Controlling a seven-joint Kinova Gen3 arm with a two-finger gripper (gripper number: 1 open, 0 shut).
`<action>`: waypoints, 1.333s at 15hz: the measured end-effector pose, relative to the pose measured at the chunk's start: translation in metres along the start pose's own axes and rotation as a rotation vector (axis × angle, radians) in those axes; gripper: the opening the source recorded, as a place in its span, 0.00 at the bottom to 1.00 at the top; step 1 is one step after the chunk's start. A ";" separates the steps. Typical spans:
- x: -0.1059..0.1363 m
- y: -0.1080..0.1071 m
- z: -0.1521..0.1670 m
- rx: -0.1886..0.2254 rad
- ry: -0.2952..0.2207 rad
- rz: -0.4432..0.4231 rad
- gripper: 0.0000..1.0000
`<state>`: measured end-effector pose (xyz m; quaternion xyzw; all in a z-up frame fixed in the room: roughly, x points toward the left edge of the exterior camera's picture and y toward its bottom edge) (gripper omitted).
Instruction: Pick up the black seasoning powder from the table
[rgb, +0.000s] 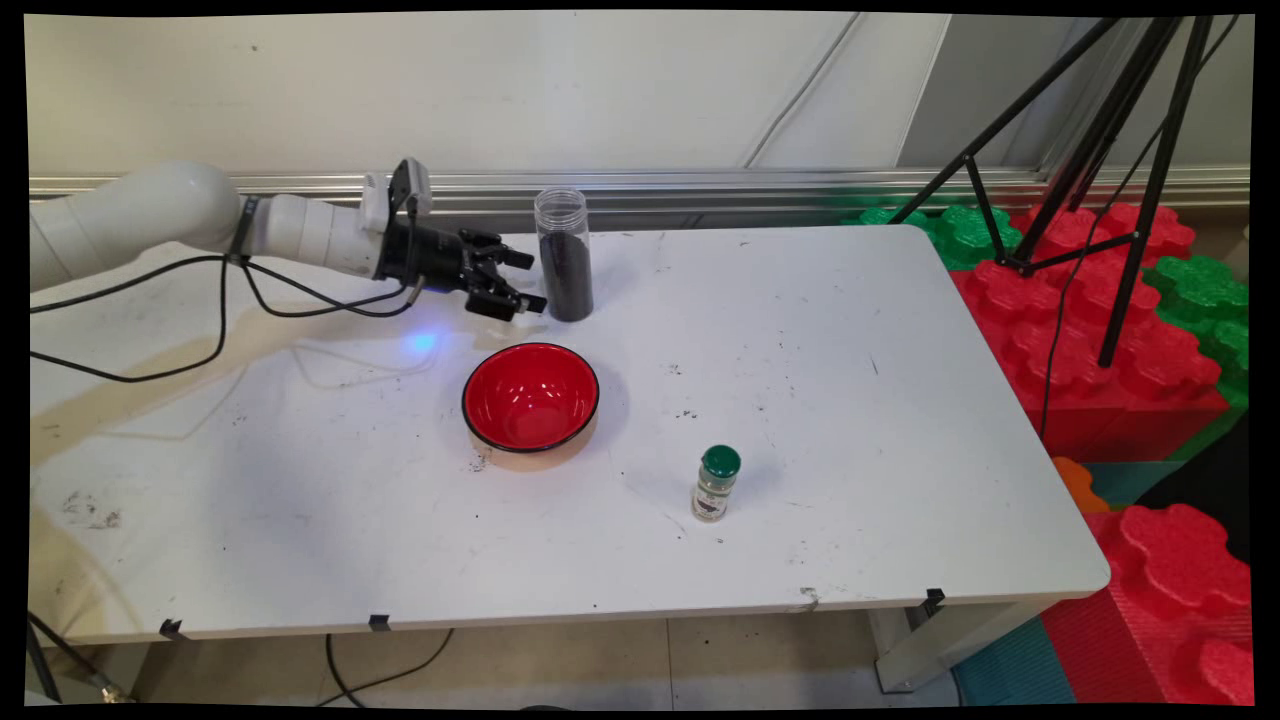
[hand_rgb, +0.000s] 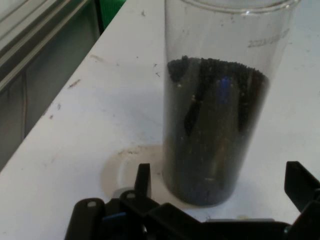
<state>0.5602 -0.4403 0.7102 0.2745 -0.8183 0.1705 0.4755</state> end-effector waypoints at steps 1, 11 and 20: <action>-0.001 -0.001 0.005 0.000 0.005 -0.006 1.00; -0.002 -0.006 0.035 -0.021 0.053 -0.036 1.00; 0.006 -0.009 0.052 -0.030 0.091 -0.026 1.00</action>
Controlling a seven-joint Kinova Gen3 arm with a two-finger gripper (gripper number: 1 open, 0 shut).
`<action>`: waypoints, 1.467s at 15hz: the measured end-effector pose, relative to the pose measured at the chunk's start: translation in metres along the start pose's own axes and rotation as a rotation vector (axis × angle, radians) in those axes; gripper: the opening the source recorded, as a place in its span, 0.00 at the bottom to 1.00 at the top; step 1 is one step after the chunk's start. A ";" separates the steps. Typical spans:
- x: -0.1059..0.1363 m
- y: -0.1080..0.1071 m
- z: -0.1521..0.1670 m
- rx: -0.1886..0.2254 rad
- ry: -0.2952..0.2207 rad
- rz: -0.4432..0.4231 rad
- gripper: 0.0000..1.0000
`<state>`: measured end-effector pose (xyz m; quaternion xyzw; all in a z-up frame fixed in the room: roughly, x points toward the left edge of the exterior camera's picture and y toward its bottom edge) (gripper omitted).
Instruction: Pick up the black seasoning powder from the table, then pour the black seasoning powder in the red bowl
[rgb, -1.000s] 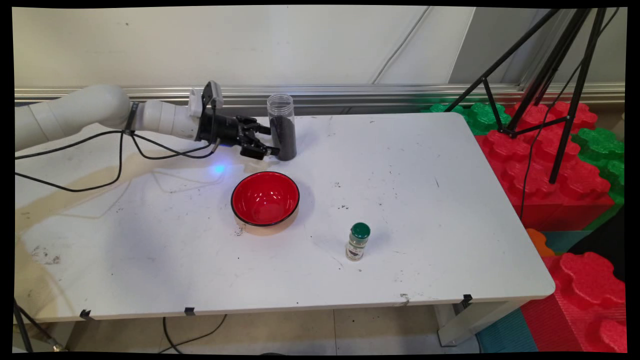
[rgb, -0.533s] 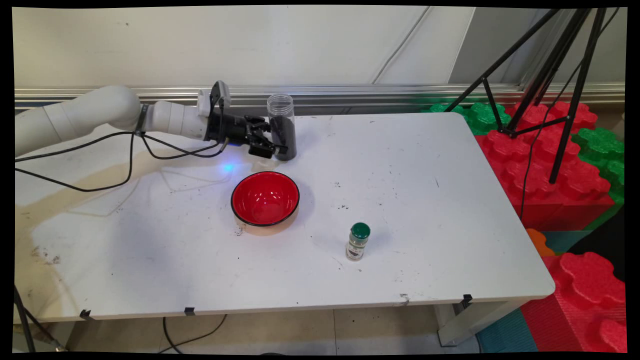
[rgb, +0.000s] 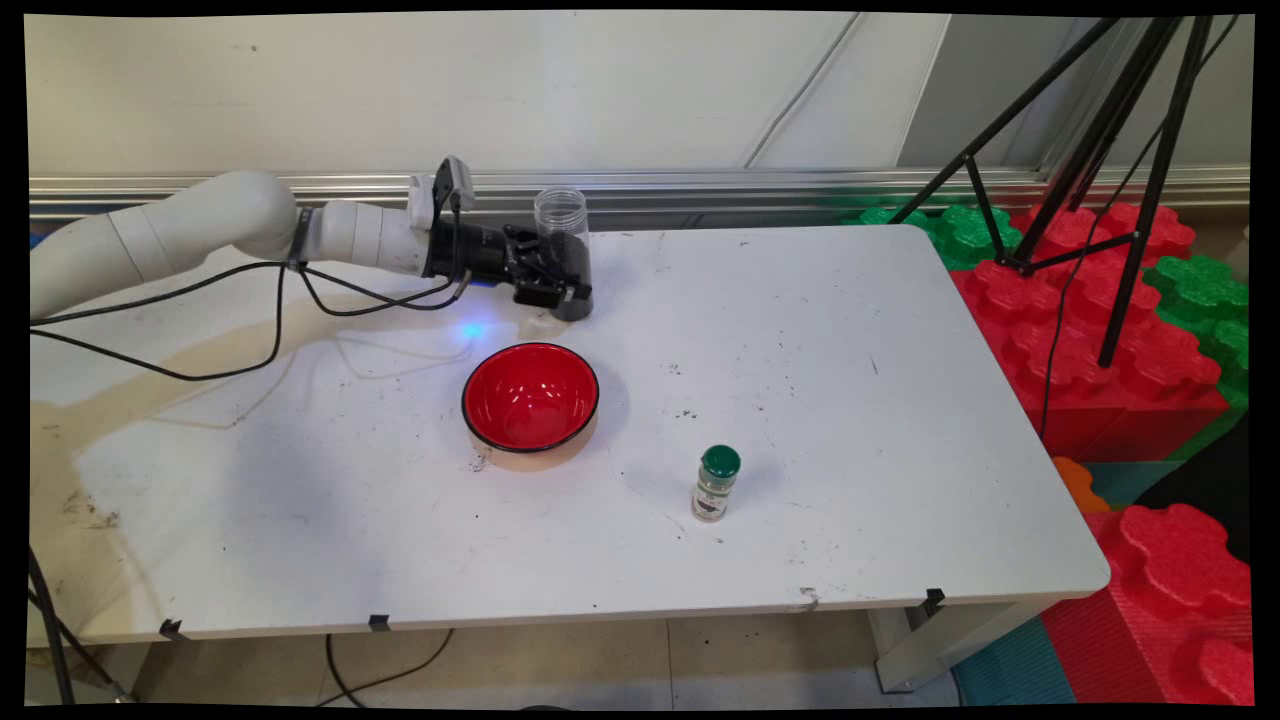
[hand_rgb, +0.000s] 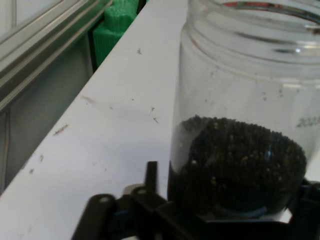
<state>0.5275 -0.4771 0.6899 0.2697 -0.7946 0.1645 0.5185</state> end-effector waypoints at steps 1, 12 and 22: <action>0.000 0.000 0.001 0.000 0.003 0.002 0.00; 0.007 0.003 -0.002 -0.004 0.004 0.043 0.00; 0.026 0.009 -0.035 -0.020 -0.021 0.188 0.00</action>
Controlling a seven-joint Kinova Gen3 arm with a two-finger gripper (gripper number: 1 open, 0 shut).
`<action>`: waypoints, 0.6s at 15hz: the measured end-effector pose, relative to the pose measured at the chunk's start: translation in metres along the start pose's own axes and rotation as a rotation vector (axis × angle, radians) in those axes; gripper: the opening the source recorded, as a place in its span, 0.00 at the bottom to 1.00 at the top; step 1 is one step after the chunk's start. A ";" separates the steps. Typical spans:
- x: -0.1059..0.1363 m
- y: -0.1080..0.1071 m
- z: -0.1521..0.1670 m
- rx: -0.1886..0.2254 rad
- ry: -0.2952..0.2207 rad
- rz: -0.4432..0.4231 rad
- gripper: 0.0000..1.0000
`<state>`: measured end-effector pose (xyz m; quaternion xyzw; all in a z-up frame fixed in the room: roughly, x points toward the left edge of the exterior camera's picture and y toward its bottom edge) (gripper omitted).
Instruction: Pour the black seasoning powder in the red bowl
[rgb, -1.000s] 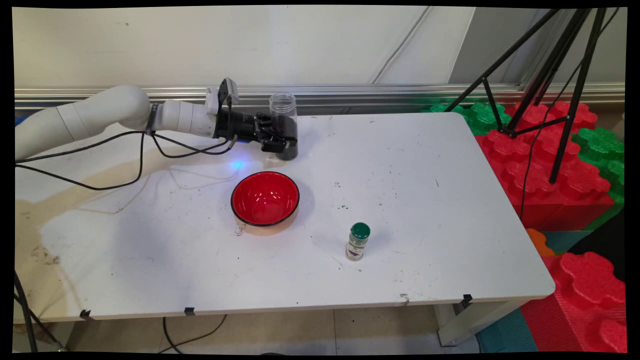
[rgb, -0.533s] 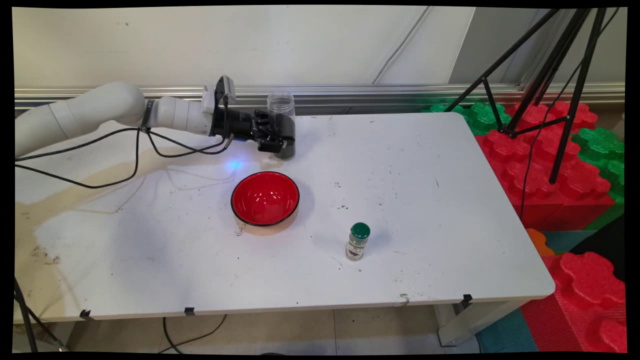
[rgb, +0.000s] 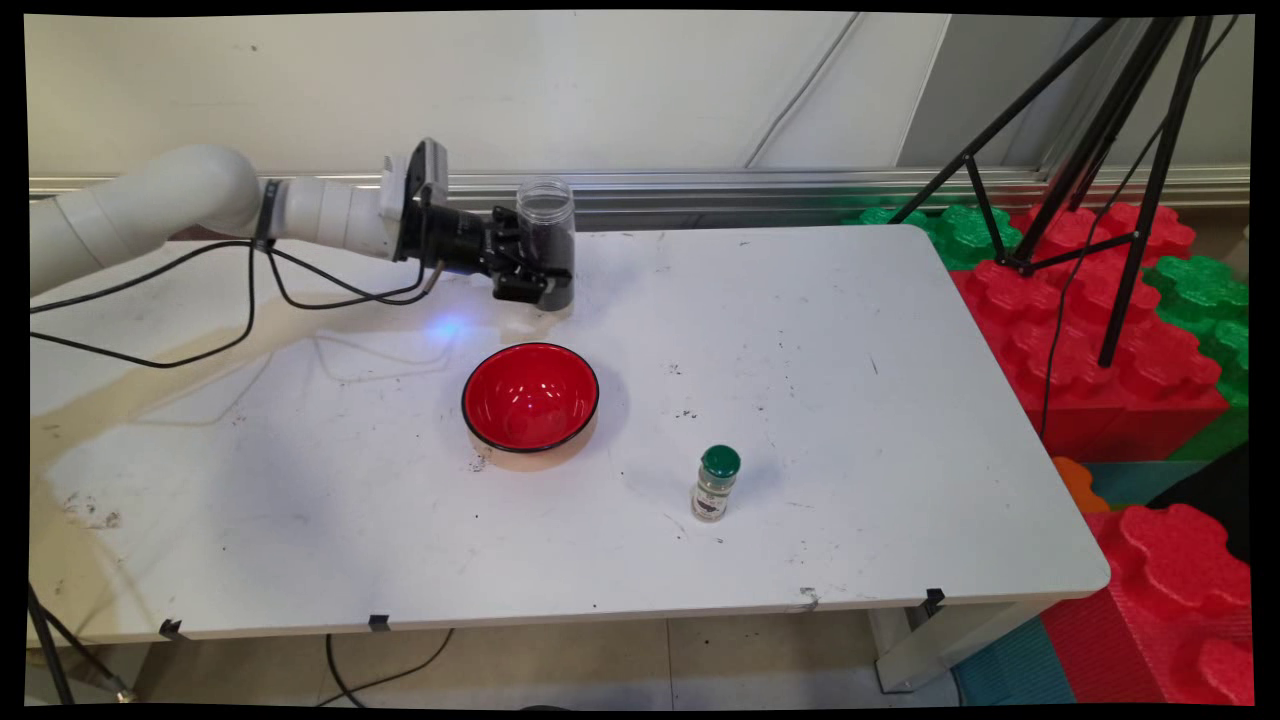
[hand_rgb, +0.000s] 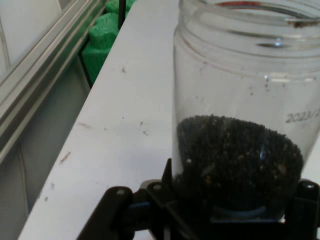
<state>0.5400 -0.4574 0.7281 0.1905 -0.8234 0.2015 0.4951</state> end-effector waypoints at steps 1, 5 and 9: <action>0.001 0.000 -0.004 -0.002 -0.004 0.017 0.00; 0.005 0.003 -0.019 -0.017 -0.024 0.104 0.00; 0.007 0.006 -0.030 -0.031 -0.047 0.200 0.00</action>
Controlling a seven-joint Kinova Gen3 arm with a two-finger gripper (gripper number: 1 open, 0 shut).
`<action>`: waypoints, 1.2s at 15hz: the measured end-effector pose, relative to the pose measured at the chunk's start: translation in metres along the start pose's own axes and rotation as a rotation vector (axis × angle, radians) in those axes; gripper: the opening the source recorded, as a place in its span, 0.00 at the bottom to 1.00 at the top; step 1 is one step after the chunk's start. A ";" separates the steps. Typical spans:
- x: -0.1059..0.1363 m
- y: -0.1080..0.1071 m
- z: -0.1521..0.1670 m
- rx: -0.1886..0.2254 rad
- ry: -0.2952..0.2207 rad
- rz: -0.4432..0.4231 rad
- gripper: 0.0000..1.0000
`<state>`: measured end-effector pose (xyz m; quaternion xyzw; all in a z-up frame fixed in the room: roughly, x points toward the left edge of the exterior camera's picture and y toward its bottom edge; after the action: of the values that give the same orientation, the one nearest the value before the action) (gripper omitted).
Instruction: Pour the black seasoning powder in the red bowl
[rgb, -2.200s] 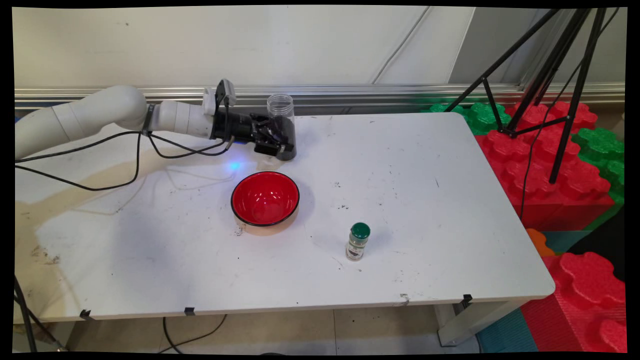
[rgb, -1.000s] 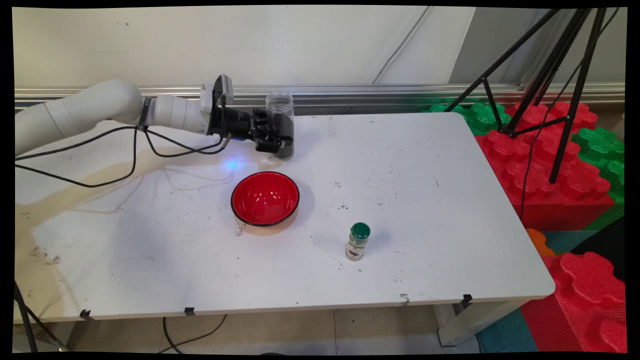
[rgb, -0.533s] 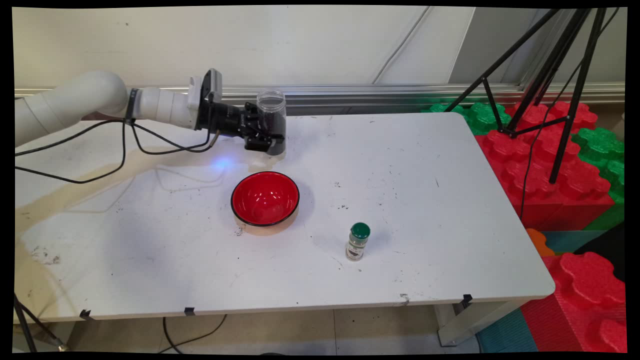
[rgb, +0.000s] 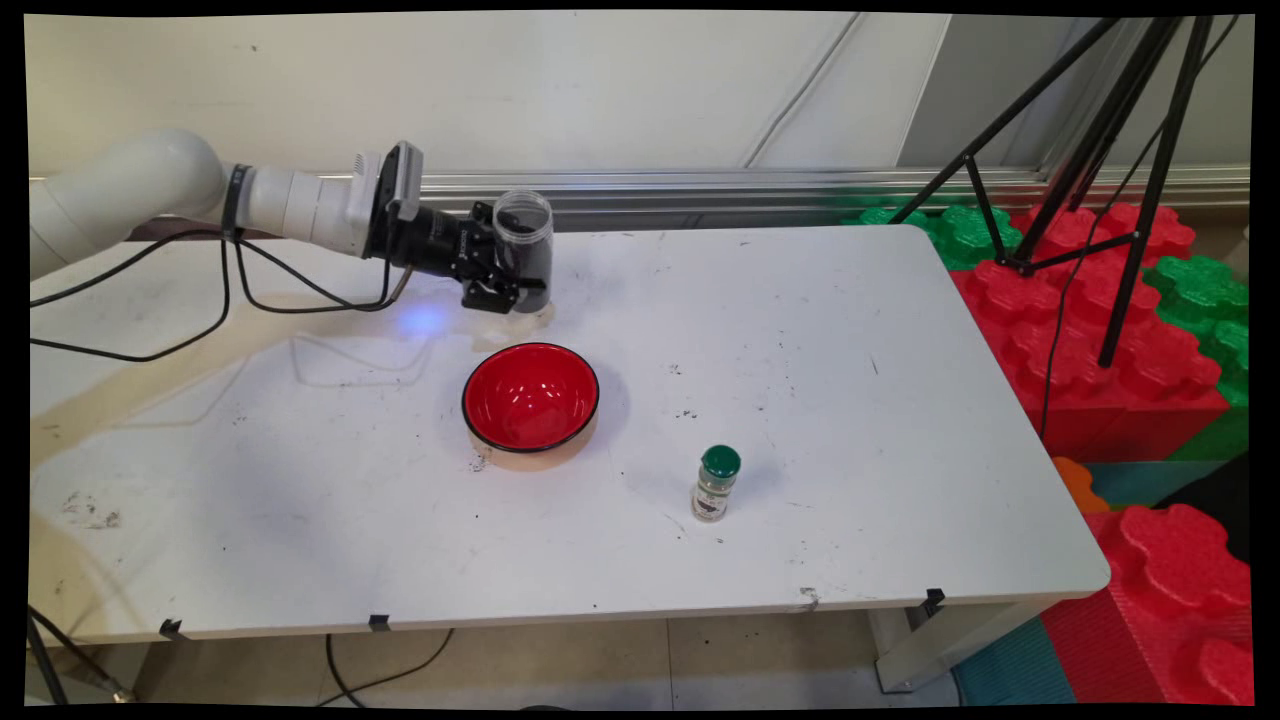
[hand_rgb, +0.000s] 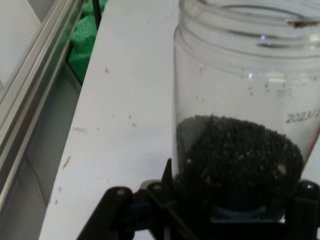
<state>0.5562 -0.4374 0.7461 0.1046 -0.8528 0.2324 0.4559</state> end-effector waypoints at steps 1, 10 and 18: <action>0.000 0.000 -0.001 -0.001 -0.004 0.016 0.00; 0.007 0.011 -0.006 -0.009 -0.064 0.256 0.00; 0.015 0.018 -0.006 0.016 -0.113 0.461 0.00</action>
<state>0.5448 -0.4187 0.7563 -0.0764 -0.8765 0.3308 0.3414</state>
